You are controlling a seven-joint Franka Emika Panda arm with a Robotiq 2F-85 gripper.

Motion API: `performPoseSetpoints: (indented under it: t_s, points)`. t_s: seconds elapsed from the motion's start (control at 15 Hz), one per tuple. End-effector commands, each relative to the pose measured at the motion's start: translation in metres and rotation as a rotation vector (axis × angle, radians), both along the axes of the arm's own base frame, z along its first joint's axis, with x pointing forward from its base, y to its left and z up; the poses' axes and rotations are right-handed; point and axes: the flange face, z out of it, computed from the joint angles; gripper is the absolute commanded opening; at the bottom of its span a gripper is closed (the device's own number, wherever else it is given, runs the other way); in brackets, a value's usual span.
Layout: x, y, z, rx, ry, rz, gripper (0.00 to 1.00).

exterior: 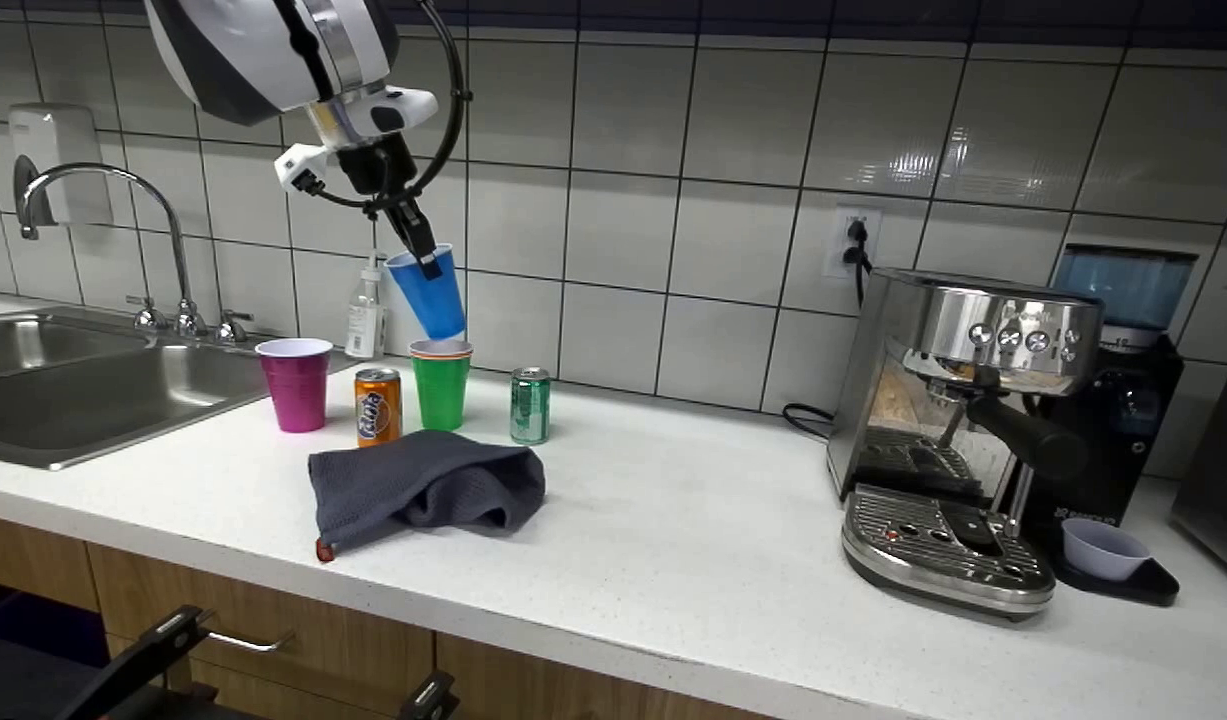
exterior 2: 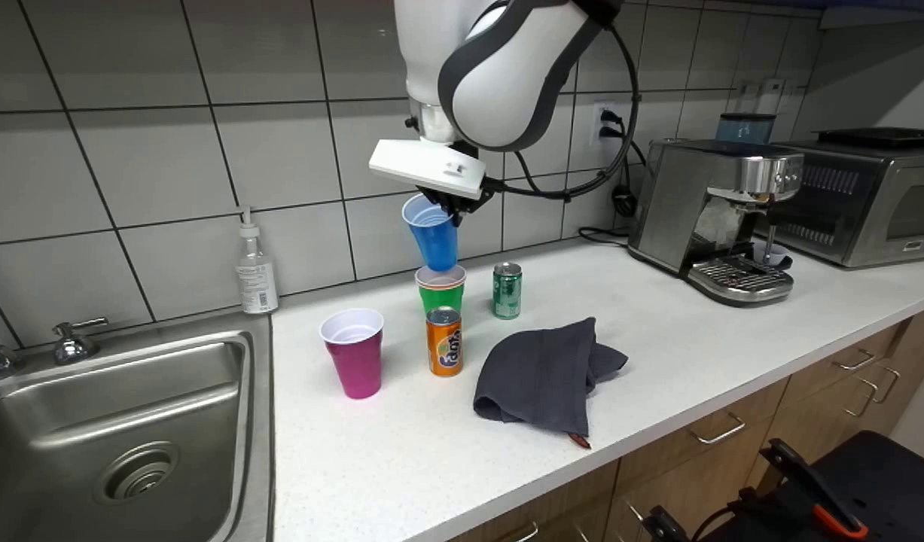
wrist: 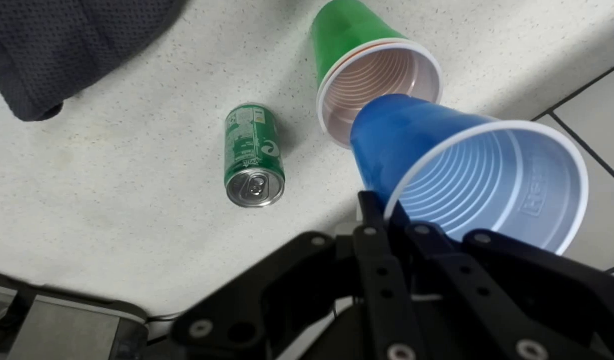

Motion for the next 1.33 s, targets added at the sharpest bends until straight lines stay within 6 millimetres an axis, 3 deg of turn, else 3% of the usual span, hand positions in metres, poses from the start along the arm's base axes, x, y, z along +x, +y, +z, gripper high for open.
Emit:
performPoseSetpoints:
  t_s: [0.0,1.27]
  points:
    - [-0.003,-0.006,0.005,0.009,0.008,-0.037,0.01]
    - [0.0,-0.001,-0.006,0.041,0.038,-0.049,0.01]
